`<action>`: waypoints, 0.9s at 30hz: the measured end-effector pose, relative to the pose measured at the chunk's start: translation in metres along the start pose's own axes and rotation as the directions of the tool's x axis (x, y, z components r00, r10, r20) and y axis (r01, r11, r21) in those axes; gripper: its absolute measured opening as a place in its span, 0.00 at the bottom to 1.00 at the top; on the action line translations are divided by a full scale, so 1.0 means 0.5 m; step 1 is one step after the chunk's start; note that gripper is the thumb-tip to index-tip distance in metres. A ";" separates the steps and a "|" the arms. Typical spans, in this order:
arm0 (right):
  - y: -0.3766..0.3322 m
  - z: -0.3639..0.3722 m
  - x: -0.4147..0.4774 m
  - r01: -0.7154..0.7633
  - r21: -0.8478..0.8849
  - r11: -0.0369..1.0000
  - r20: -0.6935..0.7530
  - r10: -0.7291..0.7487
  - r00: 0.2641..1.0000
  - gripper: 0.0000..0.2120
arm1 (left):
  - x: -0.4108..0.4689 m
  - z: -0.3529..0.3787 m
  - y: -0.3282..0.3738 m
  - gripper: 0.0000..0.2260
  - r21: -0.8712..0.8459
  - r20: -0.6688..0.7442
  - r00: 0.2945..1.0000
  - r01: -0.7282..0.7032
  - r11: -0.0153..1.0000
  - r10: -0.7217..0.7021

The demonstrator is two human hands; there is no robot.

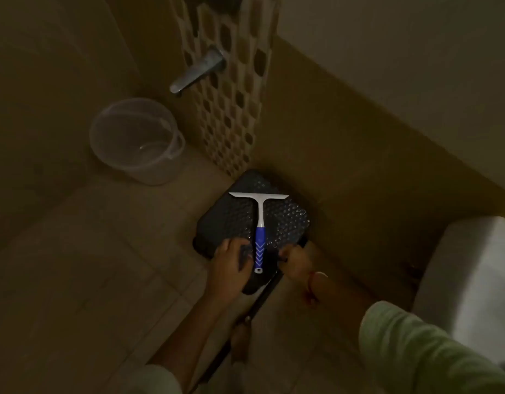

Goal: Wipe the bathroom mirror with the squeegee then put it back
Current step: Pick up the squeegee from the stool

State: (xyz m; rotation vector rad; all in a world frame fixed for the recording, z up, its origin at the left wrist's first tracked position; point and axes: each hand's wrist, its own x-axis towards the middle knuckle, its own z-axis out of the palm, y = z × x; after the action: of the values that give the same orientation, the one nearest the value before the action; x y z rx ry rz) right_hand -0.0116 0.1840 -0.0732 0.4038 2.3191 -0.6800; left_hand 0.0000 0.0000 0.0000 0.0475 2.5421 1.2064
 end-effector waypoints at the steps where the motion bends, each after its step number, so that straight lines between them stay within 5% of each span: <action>1: -0.003 0.008 0.014 -0.003 0.017 1.000 0.006 0.003 1.000 0.12 | -0.004 0.006 -0.011 0.13 -0.038 -0.016 0.999 0.031 0.999 -0.031; 10: -0.054 0.083 0.090 -0.154 0.330 0.931 -0.121 0.203 0.972 0.21 | -0.073 0.032 -0.093 0.13 -0.161 -0.109 0.976 0.171 0.972 -0.190; 13: -0.062 0.090 0.104 -0.208 0.285 0.936 -0.126 0.252 0.959 0.27 | -0.076 0.027 -0.113 0.14 -0.143 -0.121 0.968 0.200 0.969 -0.218; 24: -0.076 0.087 0.125 -0.215 0.305 0.928 -0.016 0.231 0.973 0.16 | -0.094 0.033 -0.121 0.14 -0.129 -0.115 0.977 0.165 0.978 -0.180; 27: -0.082 0.068 0.104 -0.213 0.430 0.877 0.036 0.220 0.975 0.12 | -0.091 0.036 -0.100 0.15 -0.169 -0.125 0.980 0.136 0.976 -0.158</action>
State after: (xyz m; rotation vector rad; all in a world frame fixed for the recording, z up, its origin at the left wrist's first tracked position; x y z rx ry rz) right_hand -0.0496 0.1364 -0.1157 0.8593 2.0795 -1.0818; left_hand 0.0538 -0.0261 -0.0359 -0.2660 2.5017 1.3912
